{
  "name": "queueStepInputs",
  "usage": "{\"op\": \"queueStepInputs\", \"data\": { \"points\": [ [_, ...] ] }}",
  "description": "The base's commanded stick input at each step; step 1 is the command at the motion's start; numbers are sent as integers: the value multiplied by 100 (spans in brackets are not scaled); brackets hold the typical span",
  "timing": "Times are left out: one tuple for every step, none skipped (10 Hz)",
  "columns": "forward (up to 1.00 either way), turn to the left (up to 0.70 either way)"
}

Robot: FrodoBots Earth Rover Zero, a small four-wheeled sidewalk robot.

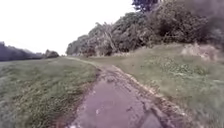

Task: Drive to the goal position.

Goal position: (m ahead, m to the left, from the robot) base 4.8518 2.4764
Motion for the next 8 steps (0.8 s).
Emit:
{"op": "queueStepInputs", "data": {
  "points": [
    [60, 0],
    [68, 0],
    [70, 0],
    [70, 0],
    [70, 0],
    [70, 0],
    [70, 0],
    [70, 0]
  ]
}}
